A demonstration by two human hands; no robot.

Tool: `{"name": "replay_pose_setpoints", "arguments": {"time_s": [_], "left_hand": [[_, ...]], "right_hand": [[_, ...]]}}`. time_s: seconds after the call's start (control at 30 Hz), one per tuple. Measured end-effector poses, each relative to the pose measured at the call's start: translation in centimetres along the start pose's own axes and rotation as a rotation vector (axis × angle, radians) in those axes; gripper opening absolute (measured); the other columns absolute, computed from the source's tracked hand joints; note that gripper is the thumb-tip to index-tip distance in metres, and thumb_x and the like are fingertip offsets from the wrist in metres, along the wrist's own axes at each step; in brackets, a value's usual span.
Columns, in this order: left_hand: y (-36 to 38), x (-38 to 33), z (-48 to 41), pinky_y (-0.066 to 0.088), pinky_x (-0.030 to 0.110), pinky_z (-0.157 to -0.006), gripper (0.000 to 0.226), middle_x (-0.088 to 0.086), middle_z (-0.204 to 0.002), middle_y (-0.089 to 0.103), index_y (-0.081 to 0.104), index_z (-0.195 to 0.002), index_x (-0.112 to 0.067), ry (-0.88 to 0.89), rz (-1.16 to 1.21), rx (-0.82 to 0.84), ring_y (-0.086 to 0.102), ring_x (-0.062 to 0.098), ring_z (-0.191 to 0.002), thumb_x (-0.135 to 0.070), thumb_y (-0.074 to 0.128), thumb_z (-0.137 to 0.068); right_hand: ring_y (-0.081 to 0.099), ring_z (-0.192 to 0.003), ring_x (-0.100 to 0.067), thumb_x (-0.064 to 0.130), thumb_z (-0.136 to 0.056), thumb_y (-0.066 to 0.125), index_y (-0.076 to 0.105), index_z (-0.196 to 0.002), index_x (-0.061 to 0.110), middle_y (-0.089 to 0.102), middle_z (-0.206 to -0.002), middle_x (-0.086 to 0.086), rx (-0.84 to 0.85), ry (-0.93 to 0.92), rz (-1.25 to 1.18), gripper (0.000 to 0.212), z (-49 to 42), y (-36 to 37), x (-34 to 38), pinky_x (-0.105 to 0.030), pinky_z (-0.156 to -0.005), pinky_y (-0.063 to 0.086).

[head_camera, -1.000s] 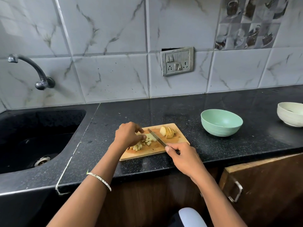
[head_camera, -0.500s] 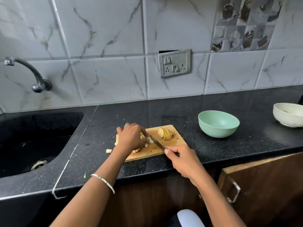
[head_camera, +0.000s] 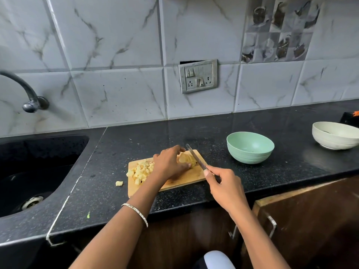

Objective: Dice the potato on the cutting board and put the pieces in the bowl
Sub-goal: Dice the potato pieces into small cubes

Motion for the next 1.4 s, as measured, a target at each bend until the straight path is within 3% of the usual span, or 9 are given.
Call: {"name": "replay_pose_setpoints", "arguments": {"time_s": [0.07, 0.2, 0.4, 0.57, 0.7, 0.83, 0.9, 1.1, 1.4], "left_hand": [[0.4, 0.0, -0.3, 0.043, 0.044, -0.099, 0.051, -0.009, -0.120, 0.066, 0.056, -0.122, -0.034, 0.013, 0.051, -0.010, 0.058, 0.018, -0.115, -0.051, 0.075, -0.077], [0.9, 0.3, -0.5, 0.054, 0.039, -0.083, 0.039, -0.007, -0.099, 0.069, 0.061, -0.104, -0.031, 0.050, 0.150, -0.076, 0.064, 0.015, -0.093, -0.044, 0.079, -0.072], [1.0, 0.6, -0.3, 0.055, 0.031, -0.077, 0.041, -0.007, -0.096, 0.069, 0.061, -0.105, -0.027, 0.061, 0.199, -0.118, 0.065, 0.010, -0.089, -0.041, 0.082, -0.073], [0.9, 1.1, -0.1, 0.057, 0.030, -0.082, 0.045, -0.006, -0.101, 0.069, 0.058, -0.105, -0.026, 0.071, 0.262, -0.109, 0.067, 0.008, -0.088, -0.037, 0.085, -0.071], [0.8, 1.3, 0.0, 0.058, 0.032, -0.081, 0.042, -0.007, -0.099, 0.069, 0.059, -0.100, -0.028, 0.074, 0.293, -0.124, 0.067, 0.006, -0.085, -0.034, 0.087, -0.070], [0.9, 1.4, -0.1, 0.058, 0.035, -0.080, 0.039, -0.007, -0.096, 0.069, 0.060, -0.095, -0.027, 0.070, 0.306, -0.123, 0.068, 0.006, -0.084, -0.033, 0.088, -0.068], [0.9, 1.5, -0.1, 0.059, 0.034, -0.080, 0.041, -0.008, -0.097, 0.069, 0.059, -0.095, -0.026, 0.066, 0.312, -0.119, 0.068, 0.005, -0.084, -0.035, 0.088, -0.068], [0.7, 1.3, -0.3, 0.058, 0.030, -0.083, 0.043, -0.009, -0.104, 0.069, 0.061, -0.107, -0.034, 0.096, 0.279, -0.073, 0.067, 0.003, -0.087, -0.035, 0.085, -0.072], [0.6, 0.5, -0.1, 0.056, 0.029, -0.076, 0.034, -0.011, -0.107, 0.065, 0.062, -0.103, -0.035, 0.101, 0.220, -0.080, 0.066, 0.006, -0.086, -0.037, 0.081, -0.075]], "right_hand": [[0.061, -0.116, -0.022, 0.046, -0.101, 0.053, 0.065, -0.133, 0.033, 0.067, -0.129, 0.008, 0.004, 0.006, -0.009, 0.036, 0.0, 0.2, -0.5, -0.044, -0.100, 0.049], [0.069, -0.089, -0.022, 0.051, -0.099, 0.053, 0.065, -0.132, 0.037, 0.075, -0.105, 0.003, 0.012, 0.007, -0.020, 0.038, -0.3, 0.4, -0.9, -0.045, -0.086, 0.056], [0.069, -0.086, -0.022, 0.051, -0.099, 0.052, 0.064, -0.132, 0.038, 0.060, -0.083, 0.016, 0.049, -0.010, -0.006, 0.037, -0.1, 0.6, -0.8, -0.042, -0.084, 0.056], [0.069, -0.089, -0.023, 0.049, -0.100, 0.052, 0.064, -0.133, 0.037, 0.064, -0.090, 0.016, 0.056, -0.021, -0.001, 0.037, 0.2, 0.7, -0.5, -0.043, -0.086, 0.056], [0.065, -0.110, -0.021, 0.047, -0.101, 0.052, 0.065, -0.133, 0.034, 0.067, -0.129, 0.010, 0.047, -0.008, -0.006, 0.036, 0.4, 1.0, -0.2, -0.044, -0.099, 0.050], [0.070, -0.091, -0.022, 0.050, -0.100, 0.051, 0.064, -0.132, 0.036, 0.075, -0.109, 0.002, 0.042, 0.000, -0.009, 0.037, 0.3, 1.1, -0.3, -0.045, -0.089, 0.054], [0.070, -0.090, -0.023, 0.049, -0.101, 0.051, 0.064, -0.133, 0.036, 0.076, -0.102, -0.003, 0.022, 0.004, -0.017, 0.037, 0.3, 1.0, -0.4, -0.043, -0.088, 0.055], [0.069, -0.098, -0.022, 0.049, -0.101, 0.049, 0.064, -0.133, 0.033, 0.075, -0.105, -0.003, 0.035, 0.026, -0.021, 0.039, 0.5, 1.1, -0.8, -0.042, -0.091, 0.054], [0.069, -0.100, -0.022, 0.049, -0.101, 0.049, 0.065, -0.133, 0.032, 0.075, -0.106, -0.005, 0.043, 0.037, -0.022, 0.039, 0.6, 0.9, -1.0, -0.040, -0.092, 0.054]]}}
Point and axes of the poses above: each hand's wrist, its own z-axis away from the middle knuckle, its own y-axis out of the palm, x = y × z, the point moved 3 cm from there along -z, towards the middle knuckle
